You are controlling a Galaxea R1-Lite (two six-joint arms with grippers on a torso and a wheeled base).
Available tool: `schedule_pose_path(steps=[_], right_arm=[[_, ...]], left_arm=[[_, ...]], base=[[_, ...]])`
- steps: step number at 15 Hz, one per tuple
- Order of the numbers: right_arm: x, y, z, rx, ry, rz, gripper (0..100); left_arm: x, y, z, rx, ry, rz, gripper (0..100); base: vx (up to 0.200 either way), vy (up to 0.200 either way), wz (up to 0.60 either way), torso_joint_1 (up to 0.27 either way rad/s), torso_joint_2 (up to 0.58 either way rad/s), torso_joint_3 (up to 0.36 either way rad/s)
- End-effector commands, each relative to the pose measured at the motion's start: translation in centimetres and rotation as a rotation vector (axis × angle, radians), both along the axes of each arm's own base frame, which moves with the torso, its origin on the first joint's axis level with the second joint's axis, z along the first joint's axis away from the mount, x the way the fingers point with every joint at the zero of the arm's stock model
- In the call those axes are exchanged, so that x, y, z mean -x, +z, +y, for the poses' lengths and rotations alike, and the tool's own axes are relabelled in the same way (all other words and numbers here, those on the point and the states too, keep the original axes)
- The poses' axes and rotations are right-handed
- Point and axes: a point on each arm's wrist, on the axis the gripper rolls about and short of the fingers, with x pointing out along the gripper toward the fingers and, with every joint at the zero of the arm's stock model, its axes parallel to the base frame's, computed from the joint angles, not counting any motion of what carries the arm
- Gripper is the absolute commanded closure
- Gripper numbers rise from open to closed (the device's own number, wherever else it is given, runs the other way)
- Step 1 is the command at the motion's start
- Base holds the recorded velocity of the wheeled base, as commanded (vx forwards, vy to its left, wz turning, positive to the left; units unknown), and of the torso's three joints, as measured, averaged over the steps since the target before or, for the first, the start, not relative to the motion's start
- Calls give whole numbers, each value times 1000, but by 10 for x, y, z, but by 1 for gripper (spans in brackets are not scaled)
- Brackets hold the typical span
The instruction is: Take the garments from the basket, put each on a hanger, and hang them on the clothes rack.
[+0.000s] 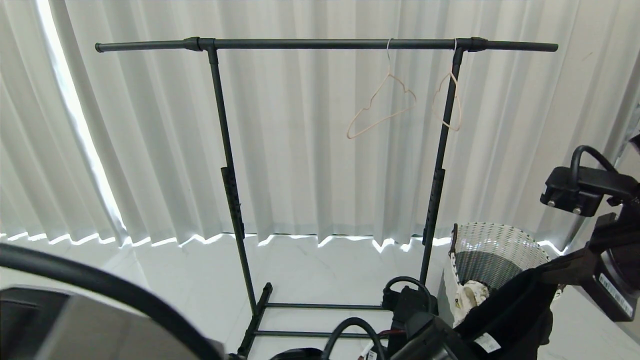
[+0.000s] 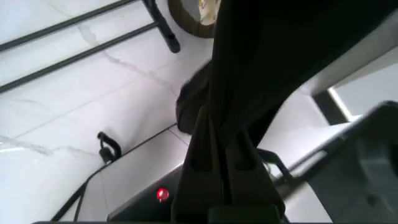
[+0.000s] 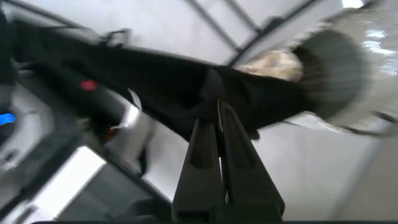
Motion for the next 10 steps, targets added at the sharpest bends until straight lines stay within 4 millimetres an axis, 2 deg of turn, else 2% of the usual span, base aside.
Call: schedule_pose_path(steps=[1,2,4,7,10], right_arm=[[2,-10,0,-22,20,38,100],[1,-7,4,-55,46,15,100],[-2,-4,10,-95,80,-8,100],[-7,-7,24,-131,143,-15,100],[-18,-10,38,-151,169,-48,100]], left_arm=[[23,49,54,104,1,-19,100],[43,92,87,238,-42,-63,100],[67,133,134,350,-135,-67,100],[71,141,177,271,-88,-60,100],[57,135,195,103,-48,-135,100]], base=[[0,0,0,0,0,0],[0,0,0,0,0,0],[0,0,0,0,0,0],[0,0,0,0,0,0],[0,0,0,0,0,0]])
